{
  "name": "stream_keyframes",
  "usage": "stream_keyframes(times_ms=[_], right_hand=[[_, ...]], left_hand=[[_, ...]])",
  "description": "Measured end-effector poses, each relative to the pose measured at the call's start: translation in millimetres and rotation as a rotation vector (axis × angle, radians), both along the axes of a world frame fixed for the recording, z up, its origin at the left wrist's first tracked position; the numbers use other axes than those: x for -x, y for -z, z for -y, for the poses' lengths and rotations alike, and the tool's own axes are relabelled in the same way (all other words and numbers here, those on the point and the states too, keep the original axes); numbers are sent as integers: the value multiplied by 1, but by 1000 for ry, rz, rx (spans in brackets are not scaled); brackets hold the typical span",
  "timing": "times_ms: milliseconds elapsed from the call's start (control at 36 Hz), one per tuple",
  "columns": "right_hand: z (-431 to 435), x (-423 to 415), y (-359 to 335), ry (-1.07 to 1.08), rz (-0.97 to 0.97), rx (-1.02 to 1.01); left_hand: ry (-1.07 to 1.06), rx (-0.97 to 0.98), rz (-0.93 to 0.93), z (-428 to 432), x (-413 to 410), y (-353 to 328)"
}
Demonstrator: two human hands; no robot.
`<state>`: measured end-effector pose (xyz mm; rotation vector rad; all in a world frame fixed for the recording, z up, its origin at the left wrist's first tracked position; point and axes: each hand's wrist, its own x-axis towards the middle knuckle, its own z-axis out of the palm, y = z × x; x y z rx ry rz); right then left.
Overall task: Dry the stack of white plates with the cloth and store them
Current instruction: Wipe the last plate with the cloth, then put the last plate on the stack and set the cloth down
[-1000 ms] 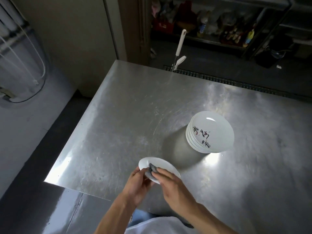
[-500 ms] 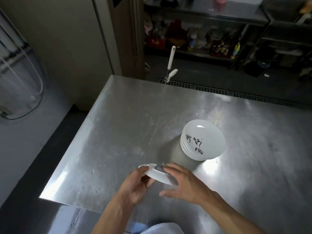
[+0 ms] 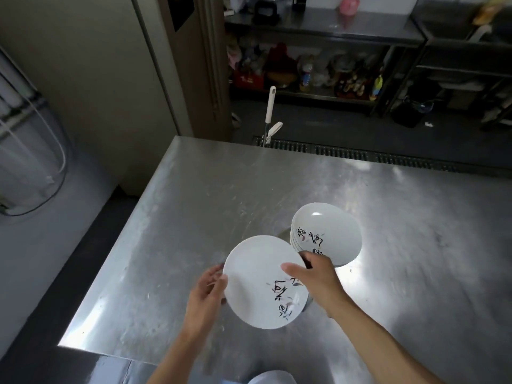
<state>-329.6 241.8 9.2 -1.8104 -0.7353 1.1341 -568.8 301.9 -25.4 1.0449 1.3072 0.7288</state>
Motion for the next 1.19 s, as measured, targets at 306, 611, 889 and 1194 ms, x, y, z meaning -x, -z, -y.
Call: stream_keyframes(times_ms=[306, 611, 889, 1194], right_hand=[[7, -53, -36, 209, 73, -49], [42, -120, -20, 333, 105, -48], [64, -134, -14, 391, 35, -85], [72, -132, -5, 370, -135, -136]], left_hand=[[150, 104, 178, 3, -61, -17], [139, 166, 210, -14, -144, -28], [149, 163, 161, -20, -188, -26], [119, 123, 45, -29, -202, -17]])
